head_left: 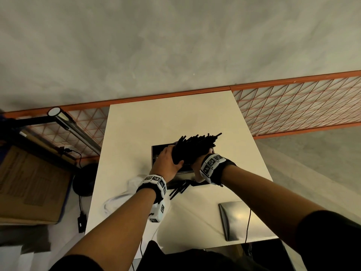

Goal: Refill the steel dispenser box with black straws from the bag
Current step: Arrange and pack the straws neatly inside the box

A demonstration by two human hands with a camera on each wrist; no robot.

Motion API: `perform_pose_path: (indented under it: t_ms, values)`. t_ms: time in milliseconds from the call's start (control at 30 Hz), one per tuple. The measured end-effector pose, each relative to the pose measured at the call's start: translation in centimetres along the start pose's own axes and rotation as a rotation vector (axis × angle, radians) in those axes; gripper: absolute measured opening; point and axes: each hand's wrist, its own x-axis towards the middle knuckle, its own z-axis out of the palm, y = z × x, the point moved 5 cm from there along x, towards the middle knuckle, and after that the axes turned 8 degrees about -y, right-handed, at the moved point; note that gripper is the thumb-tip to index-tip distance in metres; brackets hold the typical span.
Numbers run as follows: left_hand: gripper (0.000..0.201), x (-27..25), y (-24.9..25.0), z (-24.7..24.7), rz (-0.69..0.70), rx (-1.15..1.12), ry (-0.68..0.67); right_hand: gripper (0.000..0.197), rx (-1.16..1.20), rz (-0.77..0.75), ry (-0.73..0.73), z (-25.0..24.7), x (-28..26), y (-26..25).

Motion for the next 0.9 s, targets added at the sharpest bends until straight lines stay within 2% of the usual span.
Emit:
perform_pose_path:
  t_ms: [67,200,400,500,600,900]
  values:
    - [0.062,0.1,-0.2,0.1,-0.004,0.0,-0.002,0.048,0.023,-0.016,-0.029,-0.4,-0.5,0.1]
    - [0.063,0.2,-0.2,0.1,-0.001,0.004,-0.001,0.043,-0.022,-0.038,-0.009,-2.4,-2.0,-0.2]
    - [0.063,0.3,-0.3,0.2,-0.005,0.007,0.0,0.045,-0.21,0.014,-0.019,-3.9,-3.2,-0.9]
    - [0.062,0.3,-0.4,0.2,-0.008,0.0,0.001,0.054,-0.177,0.046,-0.054,-3.8,-2.0,-0.8]
    - [0.063,0.4,-0.4,0.2,-0.01,0.0,0.002,0.059,-0.159,0.046,-0.015,-3.8,-1.4,-0.8]
    - [0.064,0.3,-0.4,0.1,-0.009,0.005,-0.004,0.051,-0.074,0.017,-0.068,-3.6,-1.2,-0.4]
